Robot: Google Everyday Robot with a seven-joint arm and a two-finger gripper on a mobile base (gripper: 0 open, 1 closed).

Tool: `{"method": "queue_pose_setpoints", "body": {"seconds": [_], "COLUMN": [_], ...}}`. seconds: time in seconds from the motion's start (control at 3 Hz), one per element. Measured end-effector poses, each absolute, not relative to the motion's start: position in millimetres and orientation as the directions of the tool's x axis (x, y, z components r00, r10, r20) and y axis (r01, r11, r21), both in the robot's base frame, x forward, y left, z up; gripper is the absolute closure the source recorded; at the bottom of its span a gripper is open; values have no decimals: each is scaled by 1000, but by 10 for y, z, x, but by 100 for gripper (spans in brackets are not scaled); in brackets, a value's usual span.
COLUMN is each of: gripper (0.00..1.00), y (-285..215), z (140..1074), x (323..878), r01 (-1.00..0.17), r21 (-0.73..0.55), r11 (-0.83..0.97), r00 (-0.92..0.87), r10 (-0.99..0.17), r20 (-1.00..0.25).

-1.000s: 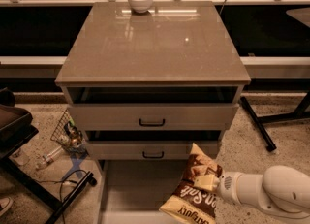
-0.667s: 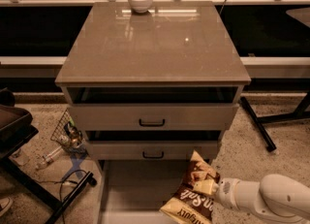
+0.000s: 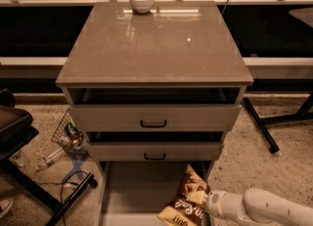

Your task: Place brown chip bag into bottom drawer

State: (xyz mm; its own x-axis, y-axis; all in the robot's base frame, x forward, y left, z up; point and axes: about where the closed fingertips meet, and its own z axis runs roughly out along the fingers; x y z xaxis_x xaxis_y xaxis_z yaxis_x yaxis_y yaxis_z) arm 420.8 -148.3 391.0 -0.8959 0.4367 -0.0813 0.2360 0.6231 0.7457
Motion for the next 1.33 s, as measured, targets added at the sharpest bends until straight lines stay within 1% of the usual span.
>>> {"method": "queue_pose_setpoints", "body": {"seconds": [0.67, 1.0, 1.33], "gripper": [100, 100, 100], "y": [-1253, -1121, -558], "z": [3090, 2970, 2796], "x": [4229, 4294, 4564], "r01": [307, 319, 301], "r21": [734, 734, 763], "r11": [606, 600, 572], "r00": [-882, -878, -891], "r10": [470, 478, 454], "r20": [-19, -10, 10]}}
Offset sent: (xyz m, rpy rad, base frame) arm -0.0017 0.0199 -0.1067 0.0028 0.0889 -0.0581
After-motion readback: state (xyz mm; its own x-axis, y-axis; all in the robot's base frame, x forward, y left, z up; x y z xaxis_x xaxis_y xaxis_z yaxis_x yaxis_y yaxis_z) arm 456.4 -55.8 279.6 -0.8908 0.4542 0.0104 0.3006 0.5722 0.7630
